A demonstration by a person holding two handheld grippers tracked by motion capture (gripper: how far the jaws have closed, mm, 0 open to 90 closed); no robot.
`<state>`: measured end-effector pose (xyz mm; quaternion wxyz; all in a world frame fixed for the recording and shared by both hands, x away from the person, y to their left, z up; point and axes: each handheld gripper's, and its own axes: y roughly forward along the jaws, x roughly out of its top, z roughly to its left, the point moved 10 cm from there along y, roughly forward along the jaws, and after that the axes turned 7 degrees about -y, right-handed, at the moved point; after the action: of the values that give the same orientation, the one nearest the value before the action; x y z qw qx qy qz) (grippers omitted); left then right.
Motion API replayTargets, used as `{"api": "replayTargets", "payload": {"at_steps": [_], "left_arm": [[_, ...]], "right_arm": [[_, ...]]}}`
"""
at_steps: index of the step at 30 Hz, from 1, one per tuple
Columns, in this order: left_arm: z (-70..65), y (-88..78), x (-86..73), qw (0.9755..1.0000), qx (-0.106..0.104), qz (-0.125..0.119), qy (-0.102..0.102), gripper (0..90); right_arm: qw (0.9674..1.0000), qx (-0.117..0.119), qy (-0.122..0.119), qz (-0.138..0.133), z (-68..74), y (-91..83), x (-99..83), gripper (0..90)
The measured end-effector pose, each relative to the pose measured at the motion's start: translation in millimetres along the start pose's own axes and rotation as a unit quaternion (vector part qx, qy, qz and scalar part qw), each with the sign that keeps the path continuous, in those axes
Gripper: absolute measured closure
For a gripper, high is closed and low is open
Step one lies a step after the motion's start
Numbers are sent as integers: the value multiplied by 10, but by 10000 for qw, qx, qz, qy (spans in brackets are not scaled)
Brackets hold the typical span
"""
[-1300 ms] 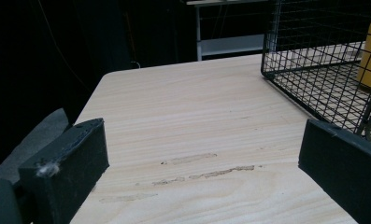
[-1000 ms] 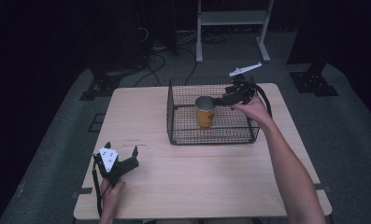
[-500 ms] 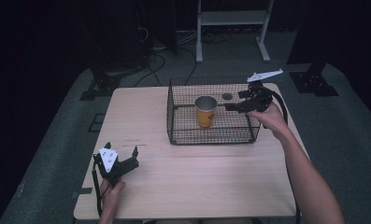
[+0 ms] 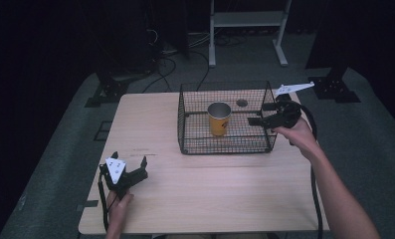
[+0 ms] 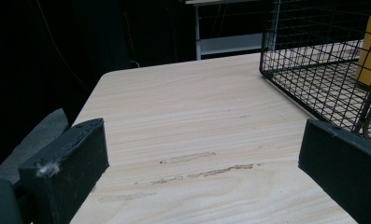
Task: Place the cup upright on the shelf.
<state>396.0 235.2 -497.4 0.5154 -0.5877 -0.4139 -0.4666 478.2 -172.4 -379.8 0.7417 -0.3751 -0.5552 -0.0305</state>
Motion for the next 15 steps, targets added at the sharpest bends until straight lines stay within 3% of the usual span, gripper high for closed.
{"api": "replayTargets", "payload": {"at_steps": [15], "left_arm": [[0,1,1,10000,-5,-4,4,8]], "right_arm": [[10000,-16,-52,15,95,-139,-211,9]]}}
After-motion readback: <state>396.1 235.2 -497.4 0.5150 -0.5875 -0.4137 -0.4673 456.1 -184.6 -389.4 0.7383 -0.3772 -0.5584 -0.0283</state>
